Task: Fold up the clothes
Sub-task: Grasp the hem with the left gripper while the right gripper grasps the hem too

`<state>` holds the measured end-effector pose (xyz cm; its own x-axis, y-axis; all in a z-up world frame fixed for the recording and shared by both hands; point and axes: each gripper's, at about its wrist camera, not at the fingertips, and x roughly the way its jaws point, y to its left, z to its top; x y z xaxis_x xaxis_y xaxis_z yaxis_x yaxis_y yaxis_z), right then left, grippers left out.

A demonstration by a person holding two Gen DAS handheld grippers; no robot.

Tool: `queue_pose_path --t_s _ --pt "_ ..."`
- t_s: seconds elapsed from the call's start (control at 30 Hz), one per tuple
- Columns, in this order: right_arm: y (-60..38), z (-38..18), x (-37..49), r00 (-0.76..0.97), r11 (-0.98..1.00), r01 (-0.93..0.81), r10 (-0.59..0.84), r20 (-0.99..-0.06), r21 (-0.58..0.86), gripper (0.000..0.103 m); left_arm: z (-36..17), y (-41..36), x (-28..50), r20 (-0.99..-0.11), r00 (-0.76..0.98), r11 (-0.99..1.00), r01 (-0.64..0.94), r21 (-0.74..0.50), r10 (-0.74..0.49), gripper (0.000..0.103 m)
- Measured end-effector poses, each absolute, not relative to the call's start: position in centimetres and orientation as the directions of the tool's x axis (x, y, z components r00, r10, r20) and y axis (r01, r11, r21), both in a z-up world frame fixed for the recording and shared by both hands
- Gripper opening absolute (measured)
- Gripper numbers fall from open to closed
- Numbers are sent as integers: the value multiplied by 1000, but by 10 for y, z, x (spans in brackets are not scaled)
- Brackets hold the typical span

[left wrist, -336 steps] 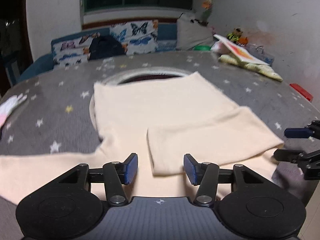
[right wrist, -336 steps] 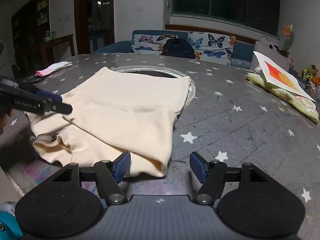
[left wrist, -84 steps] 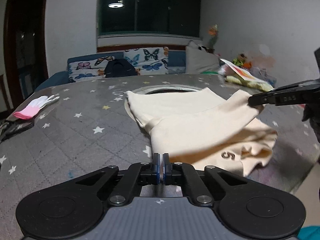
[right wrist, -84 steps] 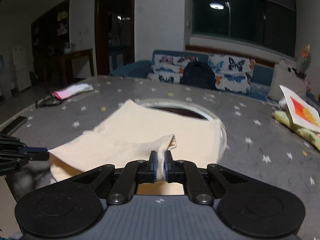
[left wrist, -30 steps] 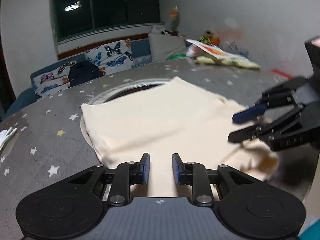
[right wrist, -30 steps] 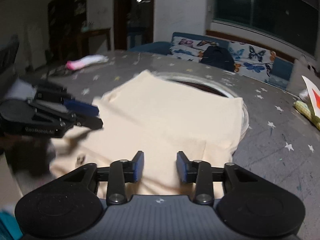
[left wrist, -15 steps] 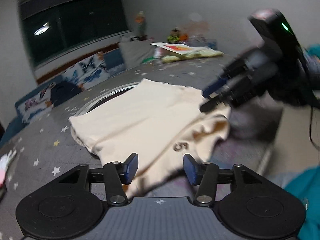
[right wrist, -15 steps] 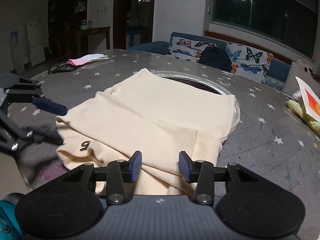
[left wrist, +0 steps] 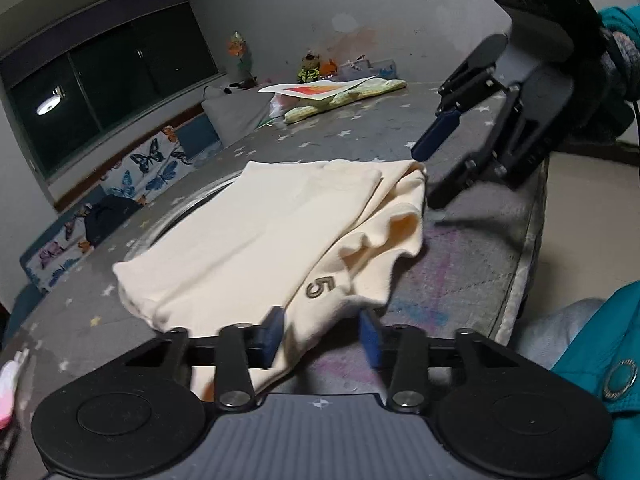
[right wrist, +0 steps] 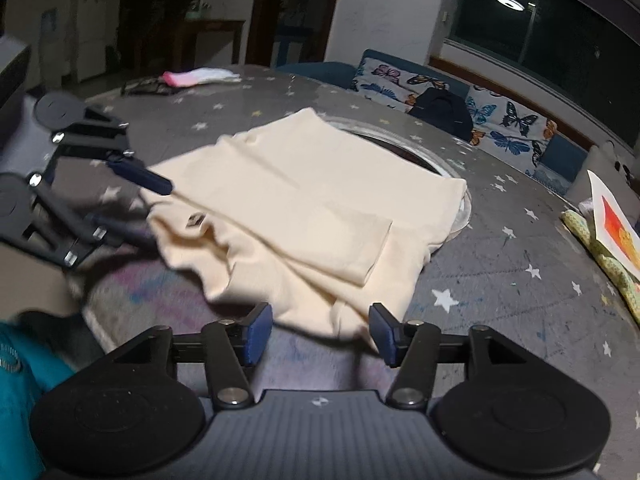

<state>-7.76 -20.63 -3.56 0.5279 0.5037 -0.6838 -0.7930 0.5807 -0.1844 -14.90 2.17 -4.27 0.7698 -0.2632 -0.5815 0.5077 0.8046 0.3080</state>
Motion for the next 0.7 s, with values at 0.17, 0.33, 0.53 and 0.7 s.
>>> queue_pose_path --t_s 0.17,0.33,0.53,0.7 --pt "-205 -41 -88 523 519 -820 512 -681 -240 68 -34 27 -142 -568 774 837 486 249 -280 12" --pt "-199 -47 -88 535 483 -829 536 -653 -282 71 -15 39 -123 -540 787 879 447 168 -298 9" --pt "-183 -55 -75 537 441 -839 581 -611 -319 70 -10 43 -99 -541 783 889 439 130 -307 9" --pt "-170 -58 -57 510 414 -858 610 -606 -305 54 -15 49 -90 -557 769 899 430 88 -313 9"
